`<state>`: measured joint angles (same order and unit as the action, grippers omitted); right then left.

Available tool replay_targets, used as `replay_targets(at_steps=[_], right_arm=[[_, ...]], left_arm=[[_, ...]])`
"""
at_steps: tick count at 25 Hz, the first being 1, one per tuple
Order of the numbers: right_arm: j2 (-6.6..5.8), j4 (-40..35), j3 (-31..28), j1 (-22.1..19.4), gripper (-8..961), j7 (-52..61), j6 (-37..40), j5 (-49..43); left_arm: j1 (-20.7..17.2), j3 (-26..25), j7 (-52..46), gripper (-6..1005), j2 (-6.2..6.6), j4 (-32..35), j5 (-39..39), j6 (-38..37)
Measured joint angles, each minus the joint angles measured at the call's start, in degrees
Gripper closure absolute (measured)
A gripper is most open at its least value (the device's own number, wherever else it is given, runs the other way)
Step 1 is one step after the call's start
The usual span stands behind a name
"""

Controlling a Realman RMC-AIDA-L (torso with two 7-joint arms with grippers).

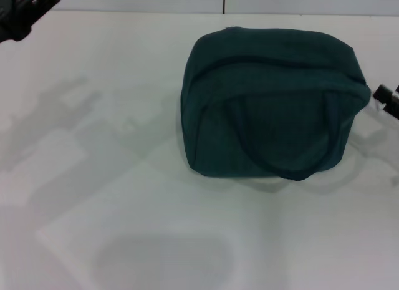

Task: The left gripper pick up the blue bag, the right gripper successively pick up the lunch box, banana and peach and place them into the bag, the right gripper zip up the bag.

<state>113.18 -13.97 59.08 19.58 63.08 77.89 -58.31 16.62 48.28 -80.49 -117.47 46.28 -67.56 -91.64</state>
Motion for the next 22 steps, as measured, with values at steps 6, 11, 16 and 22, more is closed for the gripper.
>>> replay_targets(at_steps=[6,11,16,22], right_arm=[[-3.22,-0.62,-0.09,-0.63,124,10.96,0.31,-6.95],[-4.55,-2.16,-2.84,-2.8,123,10.59,6.74,-8.77],[-2.63,-5.56,-12.51,-4.48,122,2.29,15.63,-8.74],[-1.98,-12.21,-19.63,-1.03,121,6.63,30.02,-9.13]], left_arm=[[0.64,0.23,-0.61,454,0.35,0.17,-0.71,-0.85],[1.63,0.38,-0.25,452,0.47,0.13,-1.19,-1.41],[3.64,0.43,0.06,451,0.64,0.1,-4.72,-1.62],[8.06,0.44,-1.94,450,1.03,0.2,-13.87,-6.07]])
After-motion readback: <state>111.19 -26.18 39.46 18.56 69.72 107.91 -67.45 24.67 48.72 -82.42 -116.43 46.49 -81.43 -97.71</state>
